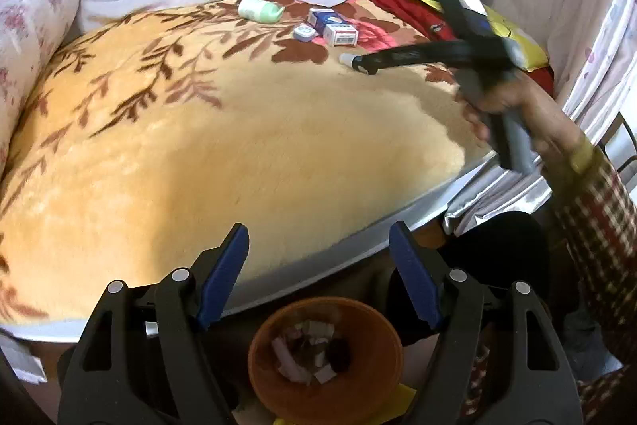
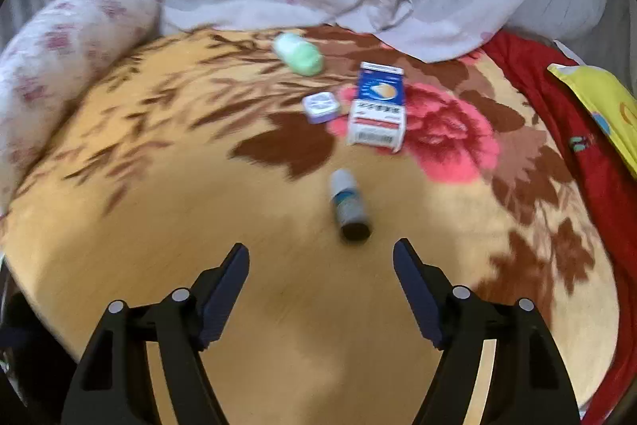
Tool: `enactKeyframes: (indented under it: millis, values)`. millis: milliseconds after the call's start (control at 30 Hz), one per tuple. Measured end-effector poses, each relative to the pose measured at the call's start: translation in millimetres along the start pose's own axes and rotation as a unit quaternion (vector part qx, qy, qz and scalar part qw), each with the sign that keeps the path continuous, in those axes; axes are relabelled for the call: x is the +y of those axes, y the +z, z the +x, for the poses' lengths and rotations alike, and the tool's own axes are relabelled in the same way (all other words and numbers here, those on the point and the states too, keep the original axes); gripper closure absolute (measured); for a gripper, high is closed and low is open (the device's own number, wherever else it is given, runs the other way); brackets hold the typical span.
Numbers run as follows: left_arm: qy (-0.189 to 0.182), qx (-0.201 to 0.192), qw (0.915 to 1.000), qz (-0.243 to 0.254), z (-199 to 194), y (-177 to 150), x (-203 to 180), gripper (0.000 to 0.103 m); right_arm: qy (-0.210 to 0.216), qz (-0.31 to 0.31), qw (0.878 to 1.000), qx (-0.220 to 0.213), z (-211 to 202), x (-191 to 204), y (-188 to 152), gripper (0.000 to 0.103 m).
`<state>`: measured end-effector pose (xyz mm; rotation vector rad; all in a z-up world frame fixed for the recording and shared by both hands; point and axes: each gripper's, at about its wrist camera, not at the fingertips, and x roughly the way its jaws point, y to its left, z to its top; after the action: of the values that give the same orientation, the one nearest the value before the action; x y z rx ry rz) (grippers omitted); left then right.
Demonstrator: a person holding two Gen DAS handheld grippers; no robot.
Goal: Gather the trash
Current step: 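Grasp the white square cap with left tool while right tool grasps the eye-drop bottle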
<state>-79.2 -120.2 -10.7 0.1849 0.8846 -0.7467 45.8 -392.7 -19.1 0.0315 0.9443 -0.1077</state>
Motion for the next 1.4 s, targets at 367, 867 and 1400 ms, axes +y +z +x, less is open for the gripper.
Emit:
enactKeyframes:
  millis: [367,867,1400]
  values:
    - [-0.006,-0.008,0.9999,0.006,28,44,4,0.032,0.002,0.022,0.999,0.024,37,-13,16,0.080]
    - [-0.051,-0.042,0.9951,0.074,146,197,24,0.032,0.084,0.083,0.987,-0.106,-48,-31,-14,0.080]
    - [-0.045,-0.002,0.9963,0.073,245,257,33,0.032,0.110,0.086,0.982,-0.123,-56,-42,-21,0.080]
